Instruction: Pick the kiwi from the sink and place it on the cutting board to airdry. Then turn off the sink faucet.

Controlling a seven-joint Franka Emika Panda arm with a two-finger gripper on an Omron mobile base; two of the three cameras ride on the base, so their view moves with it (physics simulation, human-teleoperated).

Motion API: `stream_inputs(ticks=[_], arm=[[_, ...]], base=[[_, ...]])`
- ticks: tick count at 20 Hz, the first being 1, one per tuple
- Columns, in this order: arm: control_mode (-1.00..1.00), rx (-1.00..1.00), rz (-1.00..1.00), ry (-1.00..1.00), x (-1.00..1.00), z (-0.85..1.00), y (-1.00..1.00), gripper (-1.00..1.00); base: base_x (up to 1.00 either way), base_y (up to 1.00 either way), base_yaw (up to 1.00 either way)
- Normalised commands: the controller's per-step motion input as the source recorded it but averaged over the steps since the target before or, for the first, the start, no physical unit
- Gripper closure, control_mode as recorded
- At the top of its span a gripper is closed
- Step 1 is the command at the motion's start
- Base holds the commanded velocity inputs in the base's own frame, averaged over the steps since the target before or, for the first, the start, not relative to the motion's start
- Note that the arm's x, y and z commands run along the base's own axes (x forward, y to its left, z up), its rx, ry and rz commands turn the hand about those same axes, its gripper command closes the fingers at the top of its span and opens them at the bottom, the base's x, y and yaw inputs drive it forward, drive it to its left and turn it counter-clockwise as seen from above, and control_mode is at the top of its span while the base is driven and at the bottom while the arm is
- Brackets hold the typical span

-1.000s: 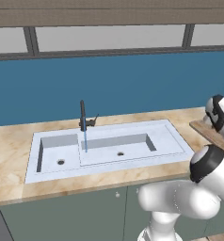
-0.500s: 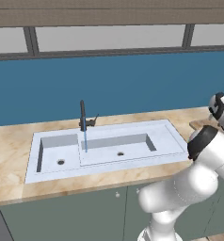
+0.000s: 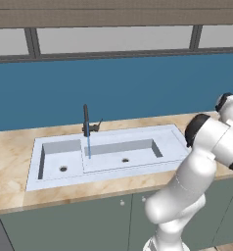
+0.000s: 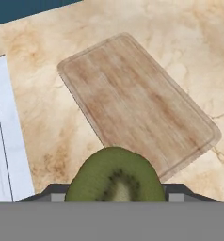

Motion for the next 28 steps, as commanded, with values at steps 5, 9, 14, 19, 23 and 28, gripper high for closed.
stream_inputs(ticks=[5,9,14,19,23,28], arm=[[-1.0,0.04,0.0,0.0,0.26,-0.19,-0.43,1.0],[-1.0,0.06,0.0,0.0,0.11,-0.17,-0.38,1.0],[-1.0,0.09,0.0,0.04,0.06,-0.09,-0.38,1.0],[-1.0,0.08,0.0,0.08,0.1,-0.01,-0.23,1.0],[-1.0,0.03,0.0,0.08,0.21,-0.04,0.0,1.0],[-1.0,0.0,0.0,0.08,0.27,-0.13,0.0,1.0]], base=[[0.0,0.0,0.0],[0.0,0.0,0.0],[0.0,0.0,0.0],[0.0,0.0,0.0],[0.0,0.0,0.0],[0.0,0.0,0.0]])
